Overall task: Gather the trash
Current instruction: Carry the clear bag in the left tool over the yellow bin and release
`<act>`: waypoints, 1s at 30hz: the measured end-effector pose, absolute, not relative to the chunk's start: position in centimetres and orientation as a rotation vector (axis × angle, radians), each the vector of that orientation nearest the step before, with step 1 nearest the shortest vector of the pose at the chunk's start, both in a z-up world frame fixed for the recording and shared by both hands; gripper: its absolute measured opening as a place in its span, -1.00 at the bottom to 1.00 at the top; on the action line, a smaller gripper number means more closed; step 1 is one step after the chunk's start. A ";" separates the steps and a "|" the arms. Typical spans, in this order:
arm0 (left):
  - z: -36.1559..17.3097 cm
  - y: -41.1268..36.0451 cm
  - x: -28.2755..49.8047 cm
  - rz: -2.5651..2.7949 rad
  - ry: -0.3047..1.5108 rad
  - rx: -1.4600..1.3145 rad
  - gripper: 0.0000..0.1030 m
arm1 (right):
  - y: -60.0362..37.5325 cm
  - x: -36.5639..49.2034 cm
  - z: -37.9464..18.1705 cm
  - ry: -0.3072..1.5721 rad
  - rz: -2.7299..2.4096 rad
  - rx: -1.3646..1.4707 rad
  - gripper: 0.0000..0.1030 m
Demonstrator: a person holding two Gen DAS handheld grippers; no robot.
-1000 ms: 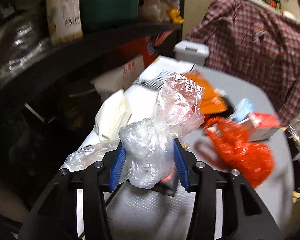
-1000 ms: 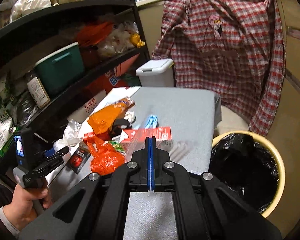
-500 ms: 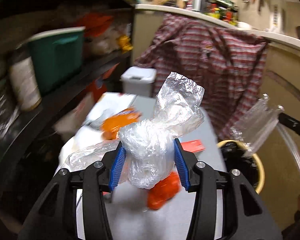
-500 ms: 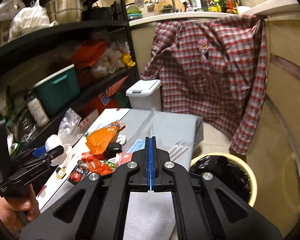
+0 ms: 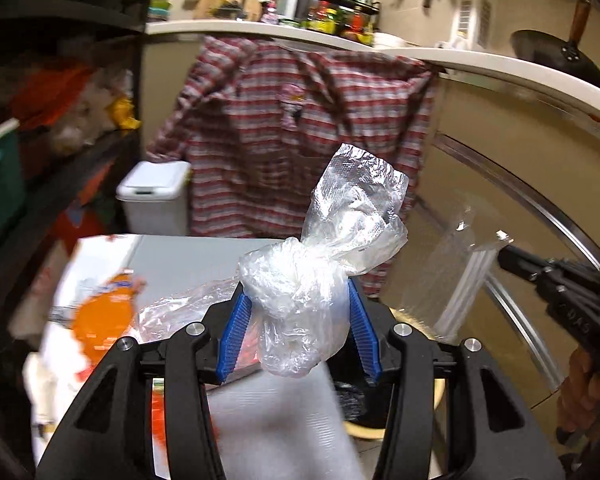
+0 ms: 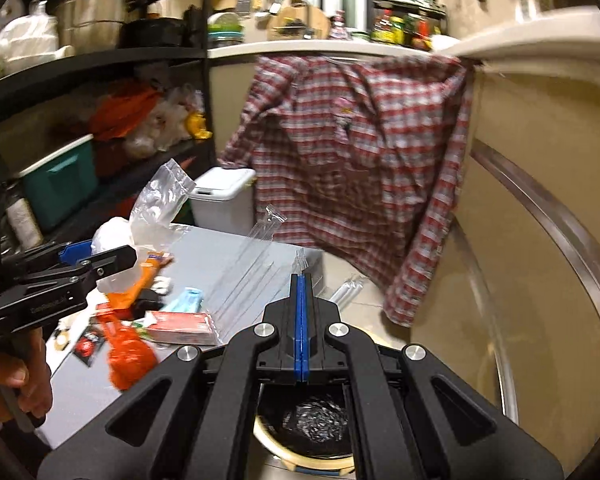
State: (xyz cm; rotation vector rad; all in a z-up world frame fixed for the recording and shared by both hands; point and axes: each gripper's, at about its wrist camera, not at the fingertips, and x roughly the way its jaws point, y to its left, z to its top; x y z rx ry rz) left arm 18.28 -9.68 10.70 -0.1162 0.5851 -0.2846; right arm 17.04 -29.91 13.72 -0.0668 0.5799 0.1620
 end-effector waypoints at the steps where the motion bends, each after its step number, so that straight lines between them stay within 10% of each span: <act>1: 10.2 -10.3 18.6 -0.299 0.594 -0.120 -0.08 | -30.3 17.2 13.2 0.585 0.149 -0.068 -1.00; 30: 5.4 -17.4 22.5 -0.429 0.672 -0.053 -0.05 | -33.7 20.5 7.2 0.702 0.036 -0.058 -1.00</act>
